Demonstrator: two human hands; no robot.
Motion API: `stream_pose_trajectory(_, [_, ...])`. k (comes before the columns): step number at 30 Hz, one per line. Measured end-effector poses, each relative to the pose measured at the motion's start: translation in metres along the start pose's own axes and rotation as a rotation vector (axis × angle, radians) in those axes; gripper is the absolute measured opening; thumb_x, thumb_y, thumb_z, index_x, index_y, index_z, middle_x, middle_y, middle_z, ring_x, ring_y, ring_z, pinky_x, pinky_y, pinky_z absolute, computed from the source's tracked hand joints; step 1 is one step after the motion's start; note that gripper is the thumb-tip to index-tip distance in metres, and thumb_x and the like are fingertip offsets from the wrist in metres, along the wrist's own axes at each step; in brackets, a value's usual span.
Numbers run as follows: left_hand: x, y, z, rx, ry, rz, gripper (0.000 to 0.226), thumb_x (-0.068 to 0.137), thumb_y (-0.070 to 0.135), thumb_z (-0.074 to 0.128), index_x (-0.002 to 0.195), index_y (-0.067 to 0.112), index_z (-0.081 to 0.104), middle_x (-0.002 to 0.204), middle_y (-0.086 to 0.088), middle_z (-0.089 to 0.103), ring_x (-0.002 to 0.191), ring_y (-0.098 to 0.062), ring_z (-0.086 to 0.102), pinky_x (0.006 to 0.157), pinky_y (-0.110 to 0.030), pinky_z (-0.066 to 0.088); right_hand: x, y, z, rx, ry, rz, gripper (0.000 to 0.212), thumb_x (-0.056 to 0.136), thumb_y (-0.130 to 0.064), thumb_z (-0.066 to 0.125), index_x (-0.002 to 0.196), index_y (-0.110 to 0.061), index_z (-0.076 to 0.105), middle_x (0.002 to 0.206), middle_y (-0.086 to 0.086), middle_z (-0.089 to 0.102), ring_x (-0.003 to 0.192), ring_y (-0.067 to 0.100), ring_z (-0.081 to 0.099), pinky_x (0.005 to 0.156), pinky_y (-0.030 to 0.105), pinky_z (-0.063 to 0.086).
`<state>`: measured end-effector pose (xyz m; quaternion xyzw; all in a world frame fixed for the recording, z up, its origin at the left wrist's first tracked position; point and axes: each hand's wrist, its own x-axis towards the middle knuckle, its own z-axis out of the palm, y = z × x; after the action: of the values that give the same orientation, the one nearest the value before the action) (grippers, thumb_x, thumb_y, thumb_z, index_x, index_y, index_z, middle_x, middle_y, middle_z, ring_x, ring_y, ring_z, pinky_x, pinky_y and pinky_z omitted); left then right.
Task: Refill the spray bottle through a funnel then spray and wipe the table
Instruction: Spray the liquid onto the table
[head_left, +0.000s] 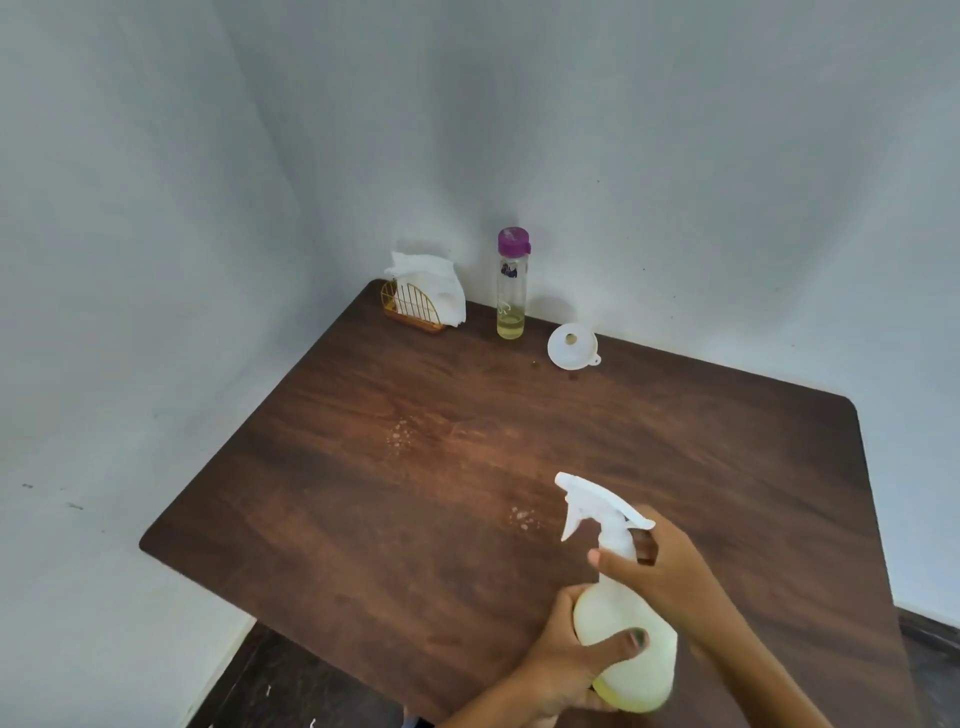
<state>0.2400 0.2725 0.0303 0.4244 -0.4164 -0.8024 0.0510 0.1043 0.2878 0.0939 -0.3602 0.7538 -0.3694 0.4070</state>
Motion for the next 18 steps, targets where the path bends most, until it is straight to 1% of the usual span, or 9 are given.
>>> stream_pose_trajectory(3, [0.012,0.006,-0.004,-0.002,0.071,0.104,0.075,0.064,0.037,0.085,0.124,0.033,0.040,0.125,0.003,0.053,0.114,-0.016,0.055,0.080,-0.044,0.059,0.007,-0.002,0.003,-0.042,0.123,-0.031,0.032,0.076,-0.028,0.077,0.103,-0.022,0.060,0.096,-0.008,0.066,0.088,0.009,0.063,0.068,0.013,0.046])
stream_pose_trajectory(6, [0.037,0.022,-0.007,0.060,0.144,0.195,0.084,0.058,0.042,0.087,0.127,0.035,0.041,0.124,0.006,0.056,0.113,-0.012,0.056,0.087,-0.039,0.057,0.025,-0.009,-0.006,0.024,0.204,-0.072,0.029,0.074,-0.021,0.079,0.099,-0.015,0.065,0.091,-0.006,0.069,0.087,0.010,0.066,0.071,0.017,0.049])
stream_pose_trajectory(8, [0.056,0.036,-0.009,0.122,0.161,0.235,0.092,0.055,0.049,0.084,0.133,0.036,0.037,0.128,0.008,0.054,0.116,-0.008,0.054,0.094,-0.030,0.052,0.041,-0.017,-0.014,0.071,0.259,-0.078,0.027,0.074,-0.017,0.080,0.097,-0.013,0.066,0.086,-0.008,0.069,0.083,0.007,0.066,0.069,0.018,0.050])
stream_pose_trajectory(10, [0.076,0.056,-0.007,0.182,0.152,0.259,0.088,0.064,0.044,0.082,0.136,0.036,0.031,0.134,0.010,0.049,0.120,-0.005,0.050,0.093,-0.019,0.046,0.061,-0.021,-0.024,0.137,0.305,-0.077,0.026,0.073,-0.013,0.079,0.095,-0.009,0.067,0.086,-0.003,0.070,0.082,0.013,0.067,0.072,0.029,0.055])
stream_pose_trajectory(11, [0.089,0.066,-0.005,0.204,0.147,0.256,0.086,0.069,0.038,0.080,0.138,0.035,0.028,0.136,0.009,0.046,0.122,-0.006,0.047,0.095,-0.019,0.044,0.072,-0.022,-0.029,0.165,0.324,-0.085,0.025,0.073,-0.011,0.079,0.095,-0.008,0.067,0.087,0.000,0.071,0.084,0.016,0.068,0.075,0.035,0.056])
stream_pose_trajectory(13, [0.111,0.088,-0.002,0.257,0.154,0.237,0.096,0.068,0.039,0.080,0.145,0.030,0.023,0.141,0.005,0.043,0.128,-0.011,0.044,0.105,-0.028,0.041,0.095,-0.023,-0.038,0.187,0.359,-0.102,0.025,0.074,-0.007,0.078,0.096,-0.007,0.066,0.089,0.004,0.071,0.085,0.020,0.068,0.079,0.041,0.056])
stream_pose_trajectory(15, [0.134,0.108,0.002,0.291,0.151,0.202,0.115,0.053,0.053,0.076,0.149,0.027,0.019,0.147,0.001,0.039,0.133,-0.015,0.041,0.111,-0.039,0.037,0.122,-0.021,-0.050,0.211,0.395,-0.092,0.027,0.074,-0.006,0.077,0.098,-0.006,0.065,0.092,0.007,0.070,0.088,0.023,0.068,0.082,0.043,0.056])
stream_pose_trajectory(16, [0.146,0.116,0.003,0.306,0.143,0.189,0.119,0.051,0.055,0.075,0.150,0.026,0.018,0.149,0.001,0.037,0.135,-0.017,0.039,0.112,-0.042,0.036,0.136,-0.020,-0.056,0.232,0.408,-0.085,0.028,0.073,-0.005,0.077,0.098,-0.006,0.065,0.093,0.008,0.070,0.089,0.024,0.068,0.083,0.044,0.056])
stream_pose_trajectory(18, [0.165,0.133,0.008,0.341,0.119,0.177,0.111,0.065,0.048,0.076,0.153,0.026,0.012,0.153,0.000,0.032,0.138,-0.020,0.034,0.114,-0.044,0.032,0.162,-0.018,-0.069,0.259,0.436,-0.071,0.028,0.074,-0.006,0.077,0.099,-0.006,0.065,0.095,0.007,0.070,0.091,0.024,0.067,0.084,0.041,0.056])
